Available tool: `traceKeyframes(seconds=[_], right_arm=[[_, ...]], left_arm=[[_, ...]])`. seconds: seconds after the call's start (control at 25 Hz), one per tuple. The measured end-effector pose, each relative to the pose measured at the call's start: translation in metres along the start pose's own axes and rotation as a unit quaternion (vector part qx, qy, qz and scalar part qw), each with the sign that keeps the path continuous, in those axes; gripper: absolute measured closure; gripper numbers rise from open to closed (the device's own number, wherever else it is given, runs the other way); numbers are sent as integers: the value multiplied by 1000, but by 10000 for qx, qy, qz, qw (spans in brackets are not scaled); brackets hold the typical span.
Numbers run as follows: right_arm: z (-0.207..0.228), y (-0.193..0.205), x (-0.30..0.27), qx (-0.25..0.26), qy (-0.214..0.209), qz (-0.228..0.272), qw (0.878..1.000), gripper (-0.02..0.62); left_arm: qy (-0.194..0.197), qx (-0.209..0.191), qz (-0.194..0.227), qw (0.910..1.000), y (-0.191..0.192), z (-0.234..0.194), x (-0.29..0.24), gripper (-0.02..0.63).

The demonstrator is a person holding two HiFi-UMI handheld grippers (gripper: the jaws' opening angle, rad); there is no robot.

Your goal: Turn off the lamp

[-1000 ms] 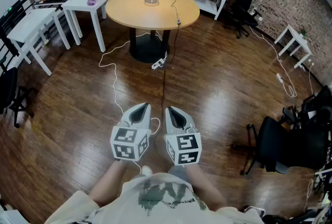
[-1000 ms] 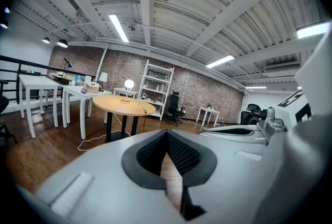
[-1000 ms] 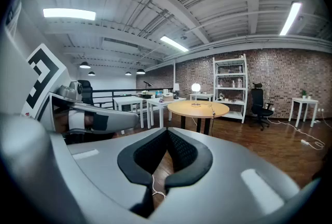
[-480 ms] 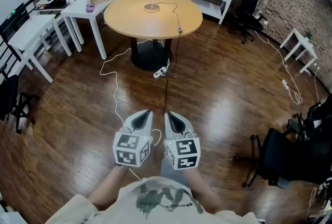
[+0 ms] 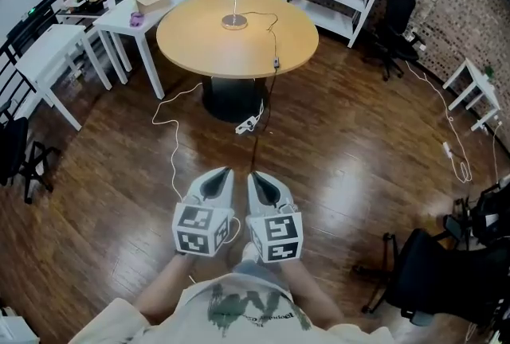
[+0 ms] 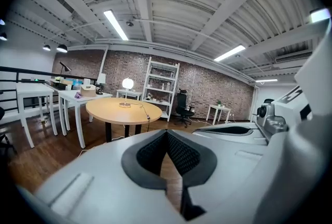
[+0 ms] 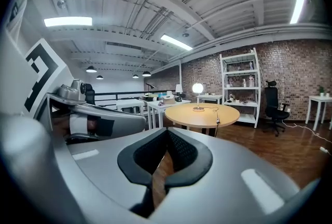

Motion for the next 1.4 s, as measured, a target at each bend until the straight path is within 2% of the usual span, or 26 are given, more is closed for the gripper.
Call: traceKeyframes(seconds=[0.32, 0.56, 0.76, 1.04, 1.4], right_arm=[[70, -13, -29, -131, -272, 136, 9995, 595], [103, -16, -50, -179, -454, 188, 9986, 595], [121, -19, -68, -199, -469, 159, 9986, 595], [146, -24, -95, -133, -374, 155, 9991, 595], [161, -42, -167, -32, -324, 15, 9995, 595]], left_arm=[[-244, -142, -49, 9996, -22, 20, -68, 609], [-440, -194, -19, 9988, -30, 21, -98, 609], [-558, -32, -26, 9984, -36, 10, -122, 609], [-478, -56, 19, 9988, -43, 1, -160, 609], [-392, 126, 26, 9991, -62, -48, -213, 609]])
Point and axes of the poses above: the fingertips, and each gripper's own axes: x backward along the fingers, z to its right, y out of its underside, the point moved 7 cm from there along x, backward along the fingers, and after that the axes turned 1 degree about -z, right-handed, at the moved point
